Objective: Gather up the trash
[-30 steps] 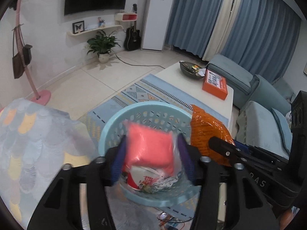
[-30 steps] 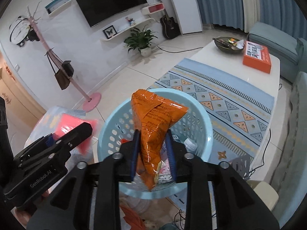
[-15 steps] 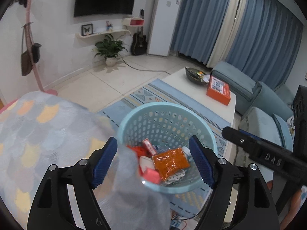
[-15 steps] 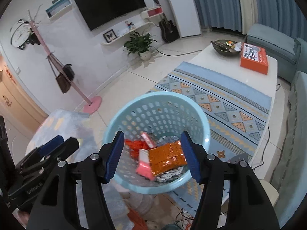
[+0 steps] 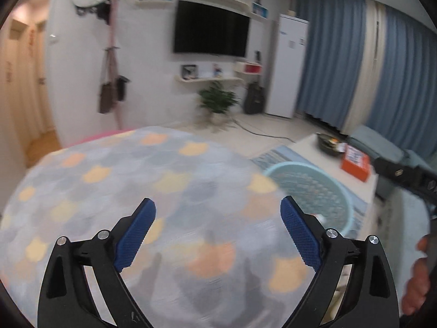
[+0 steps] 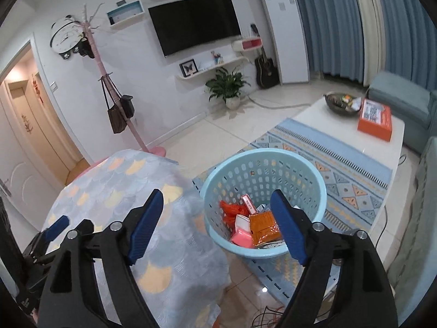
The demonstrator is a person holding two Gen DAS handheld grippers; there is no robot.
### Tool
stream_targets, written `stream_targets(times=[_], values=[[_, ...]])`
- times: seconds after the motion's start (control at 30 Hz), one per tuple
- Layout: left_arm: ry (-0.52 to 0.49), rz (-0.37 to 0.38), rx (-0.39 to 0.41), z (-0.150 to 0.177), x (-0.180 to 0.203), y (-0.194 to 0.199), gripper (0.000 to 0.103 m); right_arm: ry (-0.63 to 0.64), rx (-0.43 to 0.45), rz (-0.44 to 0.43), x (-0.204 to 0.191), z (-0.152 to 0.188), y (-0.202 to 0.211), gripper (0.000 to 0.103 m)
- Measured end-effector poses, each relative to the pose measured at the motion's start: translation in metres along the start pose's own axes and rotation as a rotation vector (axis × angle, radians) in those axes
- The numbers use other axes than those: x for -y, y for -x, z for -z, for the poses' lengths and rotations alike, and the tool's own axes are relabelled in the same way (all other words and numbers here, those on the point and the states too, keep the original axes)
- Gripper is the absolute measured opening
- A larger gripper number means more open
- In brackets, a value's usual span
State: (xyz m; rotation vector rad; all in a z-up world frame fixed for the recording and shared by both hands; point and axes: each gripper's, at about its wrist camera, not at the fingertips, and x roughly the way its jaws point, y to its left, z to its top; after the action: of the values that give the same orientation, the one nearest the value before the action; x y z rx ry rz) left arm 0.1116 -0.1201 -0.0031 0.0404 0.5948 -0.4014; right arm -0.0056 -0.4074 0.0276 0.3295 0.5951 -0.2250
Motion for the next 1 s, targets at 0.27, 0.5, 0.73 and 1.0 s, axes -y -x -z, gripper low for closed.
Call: stream_targets(times=[0.27, 0.5, 0.73, 1.0], values=[[0.029, 0.055, 0.050, 0.018, -0.020, 0.016, 0.091, 0.017, 0.085, 0.064, -0.016, 0.026, 0.030, 0.085], [0.037, 0.065, 0.105, 0.033, -0.024, 0.024, 0.093, 0.043, 0.116, 0.120, -0.023, 0.041, 0.041, 0.088], [0.034, 0.034, 0.093, 0.039, -0.023, 0.021, 0.093, 0.089, 0.149, 0.159, -0.030, 0.051, 0.040, 0.088], [0.085, 0.021, 0.050, 0.039, -0.033, 0.012, 0.093, 0.121, 0.155, 0.156, -0.033, 0.056, 0.028, 0.088]])
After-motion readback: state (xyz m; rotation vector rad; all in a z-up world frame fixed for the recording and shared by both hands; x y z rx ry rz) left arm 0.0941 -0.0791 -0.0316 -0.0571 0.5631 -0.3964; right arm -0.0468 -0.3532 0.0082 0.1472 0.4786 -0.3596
